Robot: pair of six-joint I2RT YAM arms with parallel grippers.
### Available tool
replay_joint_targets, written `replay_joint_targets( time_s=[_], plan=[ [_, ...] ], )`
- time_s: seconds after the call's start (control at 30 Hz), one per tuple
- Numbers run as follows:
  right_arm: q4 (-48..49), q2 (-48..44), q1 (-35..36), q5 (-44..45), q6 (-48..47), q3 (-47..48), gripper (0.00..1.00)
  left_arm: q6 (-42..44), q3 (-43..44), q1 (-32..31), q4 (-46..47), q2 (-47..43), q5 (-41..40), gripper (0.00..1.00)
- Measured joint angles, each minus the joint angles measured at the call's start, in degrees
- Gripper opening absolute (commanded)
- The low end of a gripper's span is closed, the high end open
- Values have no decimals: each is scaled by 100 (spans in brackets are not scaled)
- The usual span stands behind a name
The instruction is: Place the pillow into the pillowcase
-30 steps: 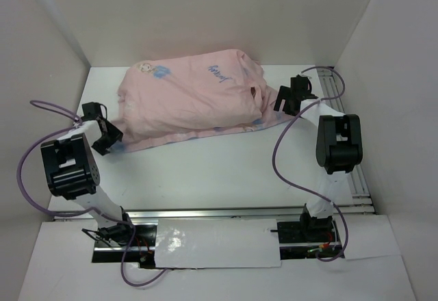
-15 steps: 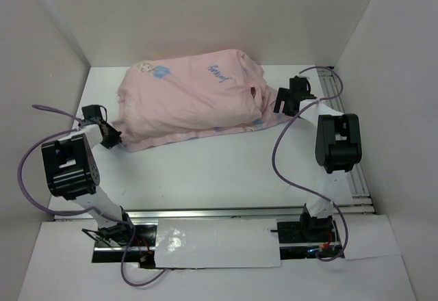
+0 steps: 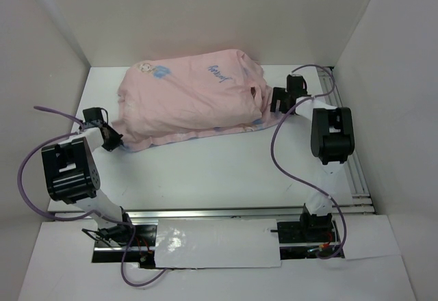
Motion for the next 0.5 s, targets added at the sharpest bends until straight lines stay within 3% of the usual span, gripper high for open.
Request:
replay_joint_targets(
  time_s=[0.1,0.2,0.23,0.27,0.33,0.5],
  plan=[
    [44,35,0,-24,-9,31,91,87,0,0,9,0,4,0],
    [63,46,7,46,-37,28,69,103,0,0,13,-2,9,0],
    [68,50,9,57,-44,31,69,105,0,0,13,-2,9,0],
    [66,52,17,83,-57,31,62,107,-17,0,26,-13,11,0],
    [72,57,42,92,-85,28,2,120,-61,0,31,-52,22,0],
    [258,-4,212,262,48,-133,0,125,-195,-35,-68,-249,-13,0]
  ],
)
